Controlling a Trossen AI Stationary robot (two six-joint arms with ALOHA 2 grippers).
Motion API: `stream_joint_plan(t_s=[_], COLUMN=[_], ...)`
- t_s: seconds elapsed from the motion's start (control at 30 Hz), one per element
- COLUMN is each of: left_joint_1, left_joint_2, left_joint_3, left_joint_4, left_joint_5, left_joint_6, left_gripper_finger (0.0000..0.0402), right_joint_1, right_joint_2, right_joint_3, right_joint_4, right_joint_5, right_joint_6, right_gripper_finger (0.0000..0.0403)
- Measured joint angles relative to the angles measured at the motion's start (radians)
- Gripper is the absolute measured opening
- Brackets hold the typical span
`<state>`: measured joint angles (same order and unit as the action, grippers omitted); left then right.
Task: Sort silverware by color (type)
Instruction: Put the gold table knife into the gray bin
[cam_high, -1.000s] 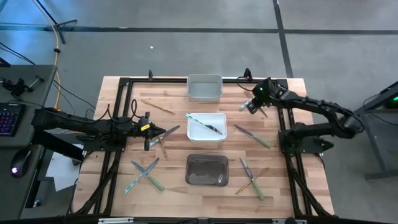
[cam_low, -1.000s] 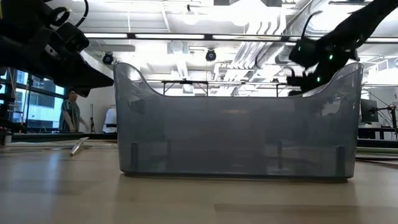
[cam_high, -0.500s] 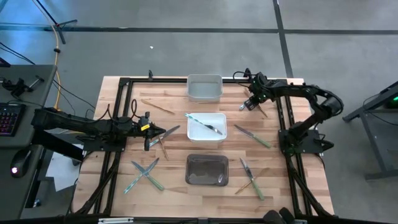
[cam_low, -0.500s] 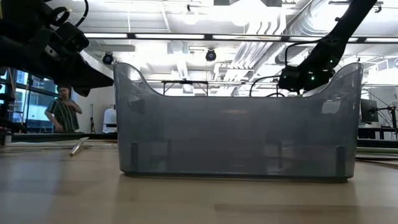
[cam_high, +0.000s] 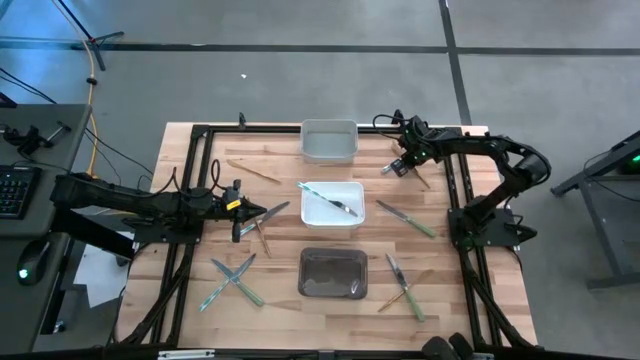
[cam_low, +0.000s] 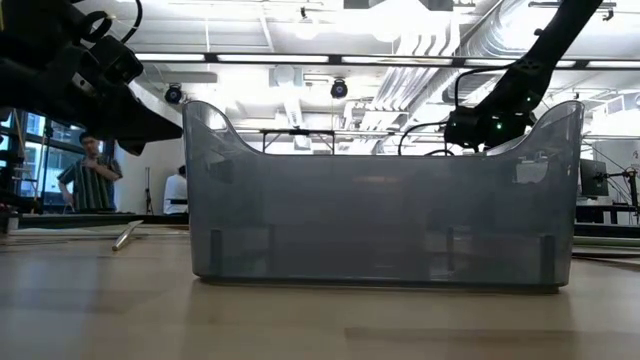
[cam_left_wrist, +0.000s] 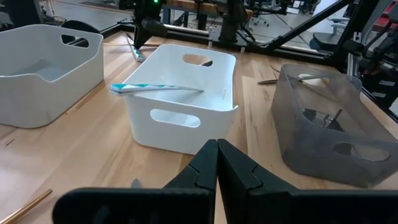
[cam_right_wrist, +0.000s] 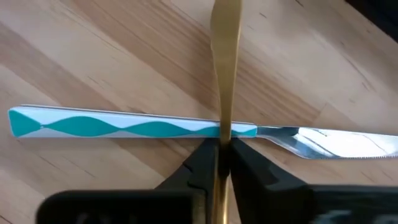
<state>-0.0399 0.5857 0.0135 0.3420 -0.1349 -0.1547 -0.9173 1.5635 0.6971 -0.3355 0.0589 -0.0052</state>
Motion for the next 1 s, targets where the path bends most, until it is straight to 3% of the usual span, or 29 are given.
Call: stream_joint_plan(t_s=[0.17, 0.47, 0.77, 1.0], left_joint_1=[0.000, 0.000, 0.000, 0.000], left_joint_2=[0.000, 0.000, 0.000, 0.000], left_joint_3=[0.000, 0.000, 0.000, 0.000], left_joint_4=[0.000, 0.000, 0.000, 0.000], left_joint_5=[0.000, 0.001, 0.001, 0.001], left_joint_6=[0.001, 0.001, 0.000, 0.000], left_gripper_finger=[0.0000, 0.0000, 0.0000, 0.0000], right_joint_1=[0.000, 0.000, 0.032, 0.170], right_joint_2=[0.000, -0.032, -0.196, -0.330], right_joint_3=[0.000, -0.007, -0.006, -0.005], right_joint_4=[0.000, -0.009, -0.050, -0.034], right_joint_5=[0.000, 0.000, 0.001, -0.007], right_joint_6=[-0.006, -0.014, -0.003, 0.052], right_gripper_finger=[0.0004, 0.0004, 0.0004, 0.0004])
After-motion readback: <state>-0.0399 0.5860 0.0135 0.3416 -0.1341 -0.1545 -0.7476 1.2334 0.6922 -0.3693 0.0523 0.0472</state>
